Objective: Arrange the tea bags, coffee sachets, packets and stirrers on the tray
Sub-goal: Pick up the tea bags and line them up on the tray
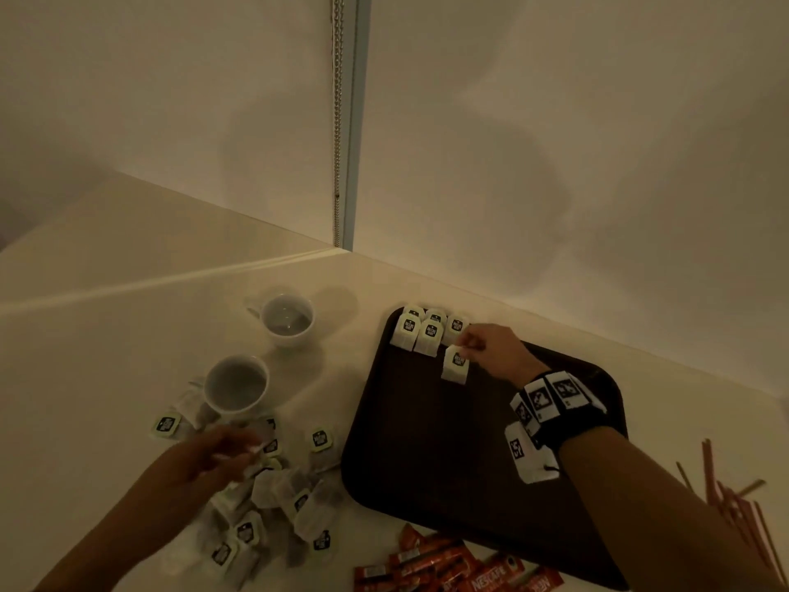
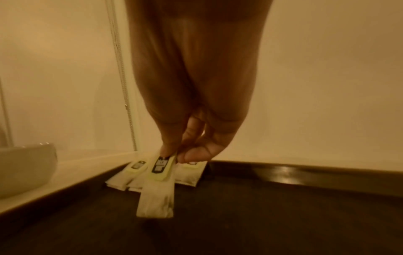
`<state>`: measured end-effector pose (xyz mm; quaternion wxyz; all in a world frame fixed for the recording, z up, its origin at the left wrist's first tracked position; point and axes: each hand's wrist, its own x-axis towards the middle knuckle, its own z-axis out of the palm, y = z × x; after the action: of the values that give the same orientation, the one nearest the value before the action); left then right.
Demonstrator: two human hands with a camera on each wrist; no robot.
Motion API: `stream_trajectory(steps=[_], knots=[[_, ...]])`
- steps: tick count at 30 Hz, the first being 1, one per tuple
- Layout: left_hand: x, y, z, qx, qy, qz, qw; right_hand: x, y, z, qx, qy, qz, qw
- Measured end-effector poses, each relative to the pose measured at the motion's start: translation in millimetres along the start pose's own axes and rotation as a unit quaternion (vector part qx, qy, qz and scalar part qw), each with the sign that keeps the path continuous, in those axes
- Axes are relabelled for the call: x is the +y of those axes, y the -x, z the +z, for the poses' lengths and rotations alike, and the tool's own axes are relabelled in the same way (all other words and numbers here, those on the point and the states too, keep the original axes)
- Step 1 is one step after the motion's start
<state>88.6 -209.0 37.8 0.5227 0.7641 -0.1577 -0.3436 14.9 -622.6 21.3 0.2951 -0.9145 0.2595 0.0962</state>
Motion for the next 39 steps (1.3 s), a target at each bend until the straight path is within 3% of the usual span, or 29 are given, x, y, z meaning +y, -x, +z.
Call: stream_trajectory(steps=[7,12,17,20,22,25,29,34,39], knots=[[-69.3,37.8,-31.0,0.057,-0.02,-0.19,0.98,10.3,-27.1,11.4,0.081,-0.05,0.042,0.995],[-96.0,51.9,-34.1,0.092,-0.044,-0.229,0.968,12.4,-39.2,17.1,0.102,-0.038,0.056,0.992],[-92.1,58.8,-28.9,0.081,-0.02,-0.242,0.967,13.3,-43.7,18.0,0.125,-0.018,0.069,0.99],[-82.2,64.2,-25.0,0.08,0.003,-0.232,0.969,-12.5,-32.6,20.9,0.148,-0.023,0.017,0.989],[-77.1,68.6,-20.5,0.083,0.004,-0.21,0.974,-44.4,-15.0,30.3,0.11,-0.034,-0.065,0.991],[-71.1,72.3,-13.9,0.078,-0.004,-0.175,0.982,-94.1,22.0,59.4,-0.057,-0.031,-0.177,0.982],[-70.4,72.4,-5.9,0.071,-0.045,-0.135,0.987,-142.4,62.7,115.0,-0.213,0.004,-0.225,0.951],[-66.4,67.4,13.7,0.11,-0.137,-0.078,0.981,-170.7,89.5,165.1,-0.23,0.144,-0.192,0.943],[-65.7,62.1,24.9,0.099,-0.099,-0.064,0.988,-171.3,97.9,188.5,-0.19,0.195,-0.181,0.945]])
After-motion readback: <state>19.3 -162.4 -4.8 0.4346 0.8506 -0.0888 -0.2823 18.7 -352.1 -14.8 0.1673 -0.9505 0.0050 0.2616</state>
